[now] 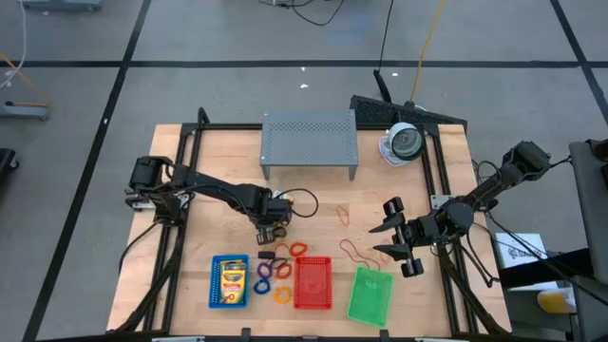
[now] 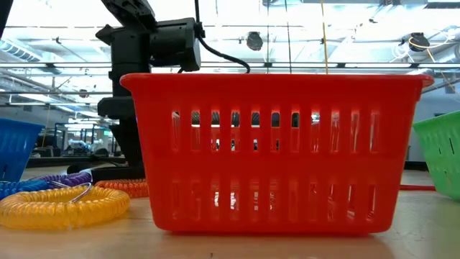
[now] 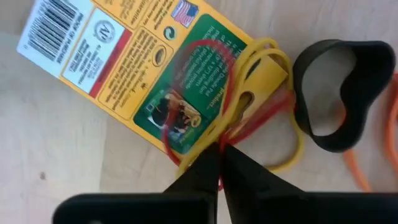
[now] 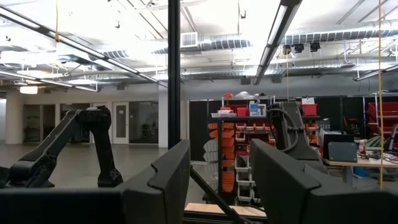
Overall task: Pick & Place Office Desk Supplies
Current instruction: Put the red rubber band into the red bin
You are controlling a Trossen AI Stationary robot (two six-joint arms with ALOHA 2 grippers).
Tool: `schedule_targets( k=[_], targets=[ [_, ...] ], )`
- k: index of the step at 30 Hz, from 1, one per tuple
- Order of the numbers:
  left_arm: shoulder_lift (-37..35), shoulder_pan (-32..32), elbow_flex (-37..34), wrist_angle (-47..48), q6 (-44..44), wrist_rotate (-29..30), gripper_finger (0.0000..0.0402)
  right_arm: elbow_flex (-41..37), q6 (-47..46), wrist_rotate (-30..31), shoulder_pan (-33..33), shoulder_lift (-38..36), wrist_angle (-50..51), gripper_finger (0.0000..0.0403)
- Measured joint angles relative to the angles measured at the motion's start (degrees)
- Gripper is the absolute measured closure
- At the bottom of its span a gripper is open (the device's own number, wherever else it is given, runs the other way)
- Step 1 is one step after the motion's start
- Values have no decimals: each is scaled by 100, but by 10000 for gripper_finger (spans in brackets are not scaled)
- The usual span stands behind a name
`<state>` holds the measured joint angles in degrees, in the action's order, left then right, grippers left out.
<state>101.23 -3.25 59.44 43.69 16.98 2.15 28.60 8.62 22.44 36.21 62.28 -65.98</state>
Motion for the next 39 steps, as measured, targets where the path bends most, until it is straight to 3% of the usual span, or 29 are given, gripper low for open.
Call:
schedule_targets(
  k=[8,25,39],
  targets=[
    [-202,-4,0,140,117,-7,392,0,0,2,2,-2,13,248],
    [-1498,-4,4,52,378,86,391,2,0,11,0,-2,28,248],
    [-1784,-299,4,-1407,366,84,396,2,0,17,0,-2,28,248]
  ],
)
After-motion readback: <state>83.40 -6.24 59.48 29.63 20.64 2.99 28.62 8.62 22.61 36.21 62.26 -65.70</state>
